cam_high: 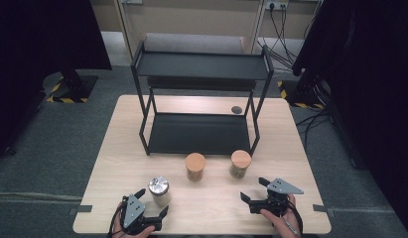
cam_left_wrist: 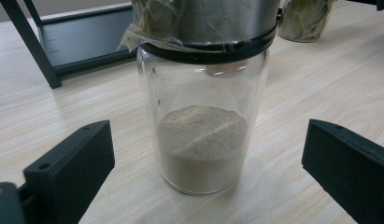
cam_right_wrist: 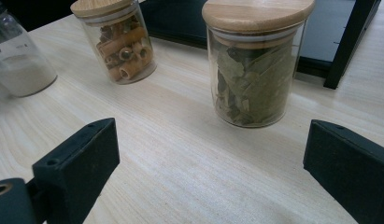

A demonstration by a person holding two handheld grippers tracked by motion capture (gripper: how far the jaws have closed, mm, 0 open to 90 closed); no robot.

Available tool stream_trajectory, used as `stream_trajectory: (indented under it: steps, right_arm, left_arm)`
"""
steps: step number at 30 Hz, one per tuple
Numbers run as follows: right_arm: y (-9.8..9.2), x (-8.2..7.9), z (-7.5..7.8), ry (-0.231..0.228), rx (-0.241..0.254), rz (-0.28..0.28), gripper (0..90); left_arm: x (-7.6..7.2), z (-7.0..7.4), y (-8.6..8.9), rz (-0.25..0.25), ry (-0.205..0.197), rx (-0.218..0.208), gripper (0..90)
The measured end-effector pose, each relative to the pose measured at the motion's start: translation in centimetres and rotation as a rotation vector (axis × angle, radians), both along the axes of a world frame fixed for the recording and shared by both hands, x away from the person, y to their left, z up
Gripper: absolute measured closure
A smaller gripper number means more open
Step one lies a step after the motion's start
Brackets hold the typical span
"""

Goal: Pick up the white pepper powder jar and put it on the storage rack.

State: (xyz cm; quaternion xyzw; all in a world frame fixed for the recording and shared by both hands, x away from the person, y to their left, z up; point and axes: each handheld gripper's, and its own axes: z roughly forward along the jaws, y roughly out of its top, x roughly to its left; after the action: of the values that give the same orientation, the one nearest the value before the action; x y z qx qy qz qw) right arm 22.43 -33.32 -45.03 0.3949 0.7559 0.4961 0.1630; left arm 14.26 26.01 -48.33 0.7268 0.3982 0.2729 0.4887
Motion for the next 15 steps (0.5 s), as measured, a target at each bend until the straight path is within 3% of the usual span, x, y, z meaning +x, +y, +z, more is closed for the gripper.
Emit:
stream_trajectory:
  steps: [15]
  right_arm:
    - [0.04,0.07,-0.02,0.004,0.002,0.0,4.1]
  left_arm:
    - [0.03,-0.04,-0.06,0.001,0.0,-0.002,2.2]
